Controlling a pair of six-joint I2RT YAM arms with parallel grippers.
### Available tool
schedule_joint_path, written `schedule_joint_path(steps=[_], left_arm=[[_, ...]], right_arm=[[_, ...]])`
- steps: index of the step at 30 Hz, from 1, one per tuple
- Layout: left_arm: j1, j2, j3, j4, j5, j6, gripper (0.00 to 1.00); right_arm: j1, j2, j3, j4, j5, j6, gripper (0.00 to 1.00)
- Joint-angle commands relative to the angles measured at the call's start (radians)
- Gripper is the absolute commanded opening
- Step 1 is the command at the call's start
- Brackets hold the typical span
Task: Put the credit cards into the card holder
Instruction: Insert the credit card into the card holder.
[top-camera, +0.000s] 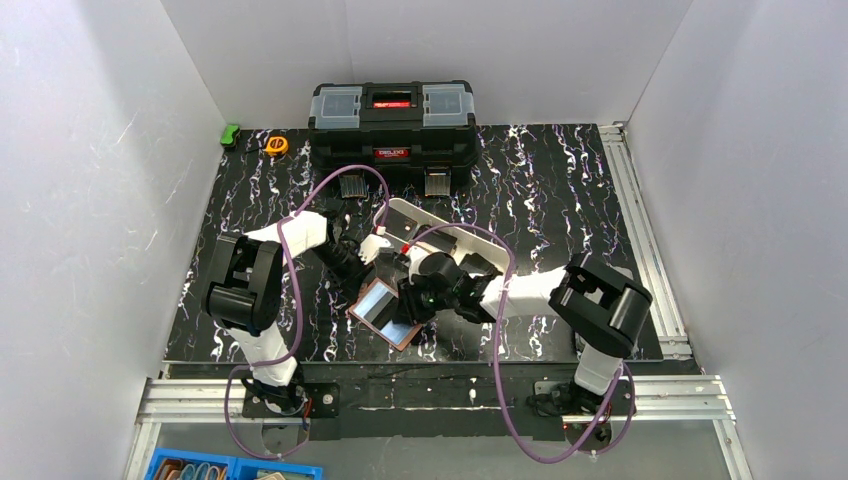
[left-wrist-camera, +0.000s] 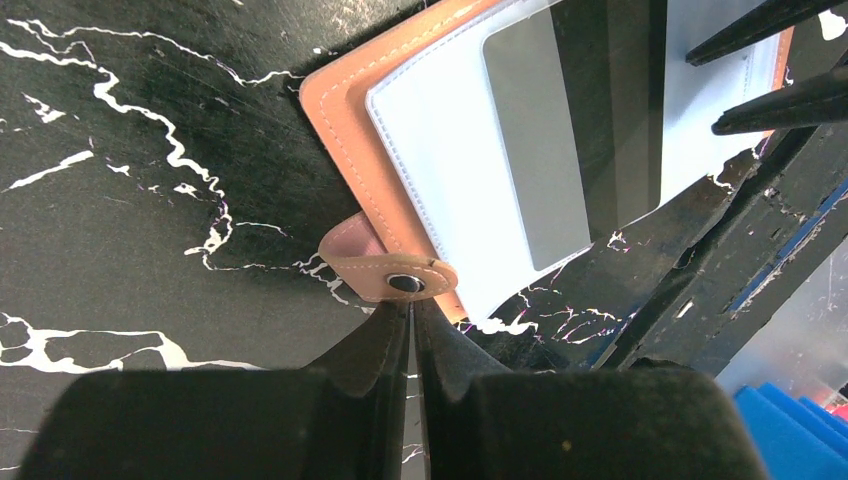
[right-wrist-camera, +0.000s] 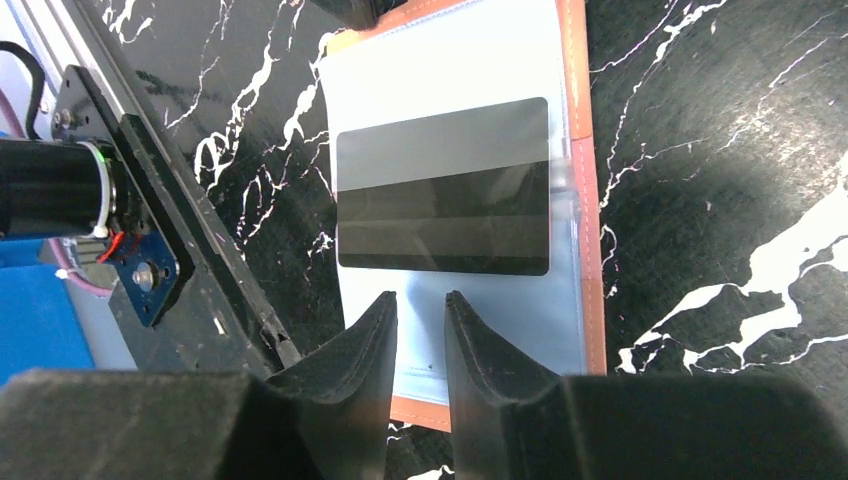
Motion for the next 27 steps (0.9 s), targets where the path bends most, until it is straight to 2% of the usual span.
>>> schedule_joint_path(steps=[1, 27], left_arm=[[-0.001, 0.001, 0.008, -0.035, 0.003, 0.004, 0.05], [-0.001, 0.000, 0.002, -0.032, 0.020, 0.008, 0.05]], right_arm=[[0.011, 0.014, 0.034, 0.010, 0.021, -0.036, 0.30], [0.013, 0.124, 0.159, 0.016, 0.041, -0.055, 0.25]])
